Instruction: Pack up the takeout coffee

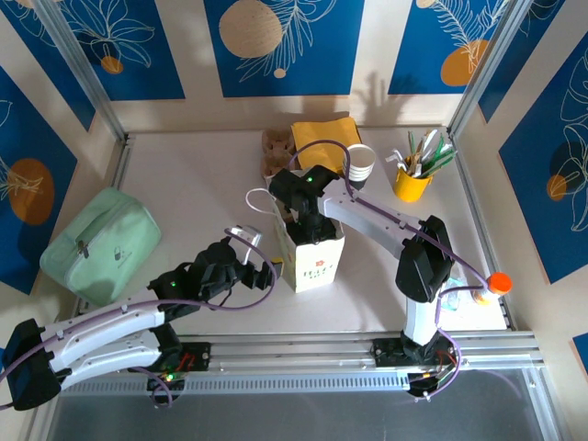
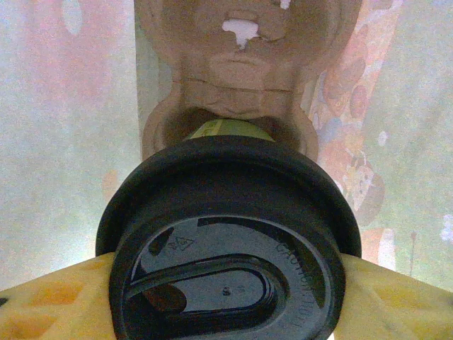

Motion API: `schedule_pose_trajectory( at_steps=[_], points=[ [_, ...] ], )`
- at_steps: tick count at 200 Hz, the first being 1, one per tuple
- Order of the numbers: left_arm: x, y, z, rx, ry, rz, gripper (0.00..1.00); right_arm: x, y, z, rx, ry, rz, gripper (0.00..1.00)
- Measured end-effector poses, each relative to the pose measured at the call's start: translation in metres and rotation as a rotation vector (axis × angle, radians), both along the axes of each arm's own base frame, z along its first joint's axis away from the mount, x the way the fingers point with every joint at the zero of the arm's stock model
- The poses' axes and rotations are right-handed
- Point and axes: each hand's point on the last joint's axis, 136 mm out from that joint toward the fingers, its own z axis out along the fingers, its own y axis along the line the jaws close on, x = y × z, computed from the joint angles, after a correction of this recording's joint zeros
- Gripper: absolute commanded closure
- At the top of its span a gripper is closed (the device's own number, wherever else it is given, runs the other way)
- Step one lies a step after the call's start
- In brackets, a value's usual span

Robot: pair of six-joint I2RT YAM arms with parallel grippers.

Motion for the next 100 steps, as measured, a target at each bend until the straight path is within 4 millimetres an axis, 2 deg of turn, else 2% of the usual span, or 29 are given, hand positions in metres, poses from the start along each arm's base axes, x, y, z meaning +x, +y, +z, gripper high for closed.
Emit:
schedule_pose_trajectory(
  at_steps=[100],
  points=[
    [-0.0002,0.0002,0.0004,0.002,-0.003,-0.002,0.02,0.0008,0.0004,-0.0061,0.001,0.0,-0.002,0.38]
  ],
)
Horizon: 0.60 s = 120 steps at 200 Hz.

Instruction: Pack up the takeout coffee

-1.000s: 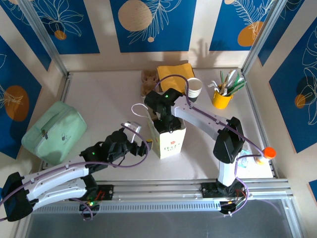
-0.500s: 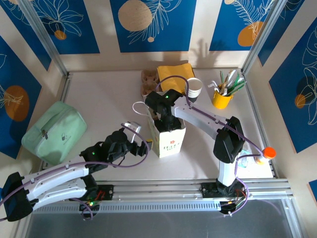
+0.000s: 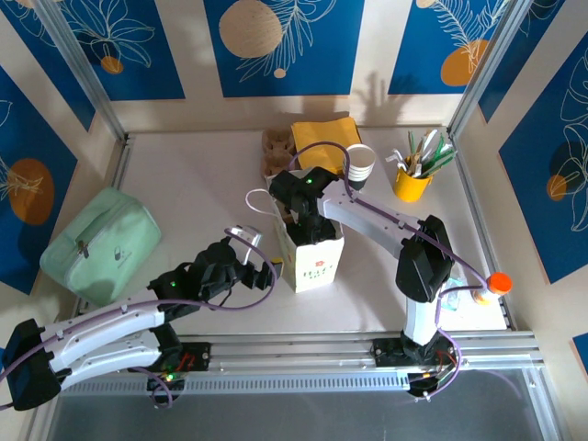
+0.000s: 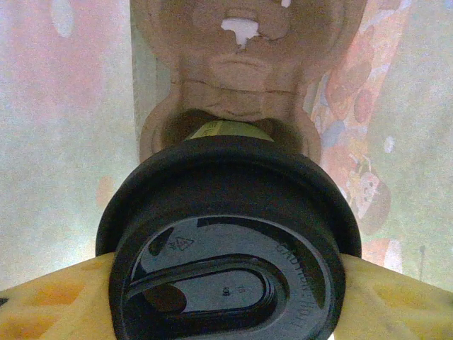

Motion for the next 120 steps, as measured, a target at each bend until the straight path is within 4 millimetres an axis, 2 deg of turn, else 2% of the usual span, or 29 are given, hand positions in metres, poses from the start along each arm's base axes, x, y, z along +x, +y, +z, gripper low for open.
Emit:
schedule_pose_trajectory(
  at_steps=[120],
  points=[
    [-0.0007,0.0012,0.0039,-0.01,-0.007,0.001,0.02,0.0004,-0.0007,-0.0091,0.008,0.013,-0.009,0.38]
  ],
)
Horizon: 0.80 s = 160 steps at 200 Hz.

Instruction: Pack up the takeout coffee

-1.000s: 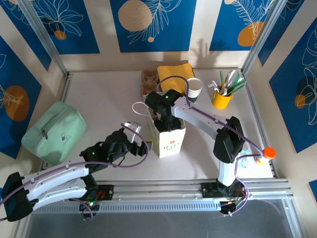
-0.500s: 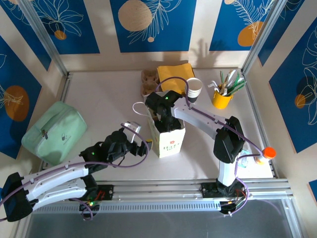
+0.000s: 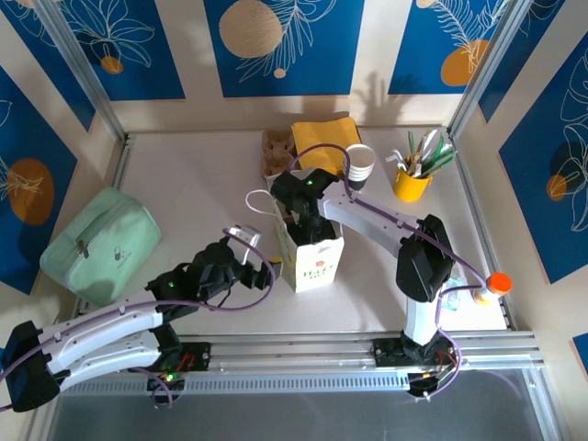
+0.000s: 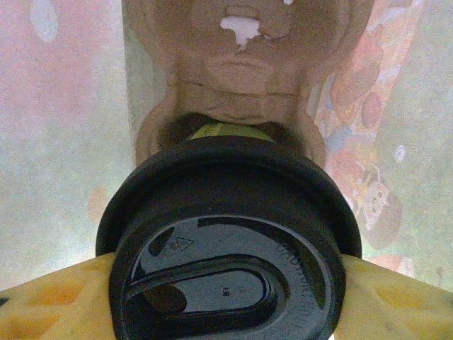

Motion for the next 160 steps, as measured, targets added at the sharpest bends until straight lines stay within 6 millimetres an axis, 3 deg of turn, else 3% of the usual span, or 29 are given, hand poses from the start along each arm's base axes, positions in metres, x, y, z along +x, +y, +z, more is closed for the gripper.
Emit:
schedule_pose_trajectory(
  at_steps=[160],
  points=[
    [-0.0005,0.0007,0.0007,-0.001,0.0,0.0,0.02,0.0003,-0.0008,-0.0045,0.006,0.015,-0.01,0.37]
  ],
)
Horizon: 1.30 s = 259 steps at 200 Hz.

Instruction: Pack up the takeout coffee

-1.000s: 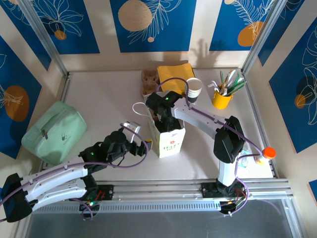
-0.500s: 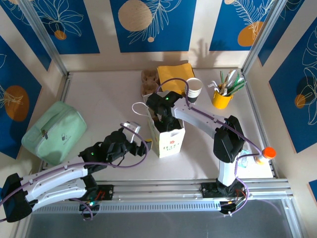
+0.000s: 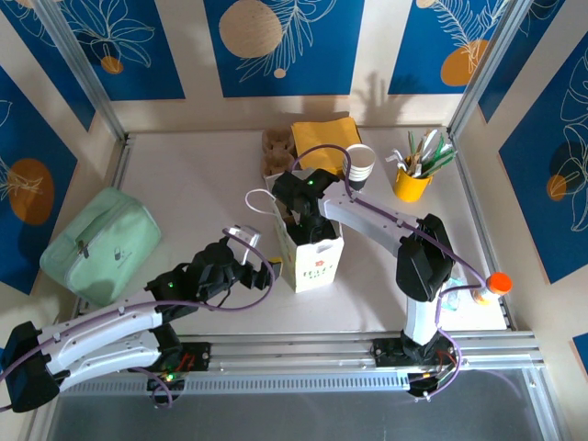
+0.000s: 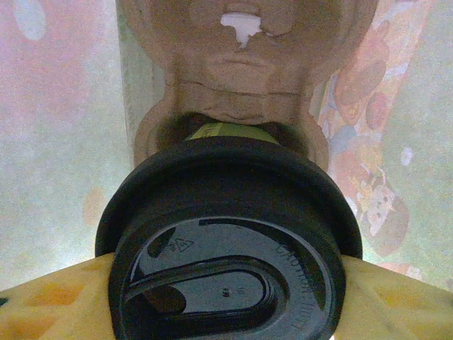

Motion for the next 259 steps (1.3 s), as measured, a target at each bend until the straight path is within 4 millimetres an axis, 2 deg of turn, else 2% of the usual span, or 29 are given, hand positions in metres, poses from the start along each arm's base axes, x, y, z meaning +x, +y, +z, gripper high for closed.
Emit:
schedule_pose_trajectory(
  at_steps=[62,137,259],
  points=[
    [0.0,0.001,0.0,0.003,0.0,0.003,0.02,0.0,0.0,0.0,0.0,-0.001,0.0,0.36],
    [-0.001,0.003,0.001,0.004,-0.002,0.007,0.02,0.001,0.0,0.002,0.004,-0.005,0.0,0.17],
    [-0.001,0.005,0.005,-0.006,-0.011,0.009,0.02,0.007,0.006,0.011,0.036,-0.033,0.023,0.08]
  ],
)
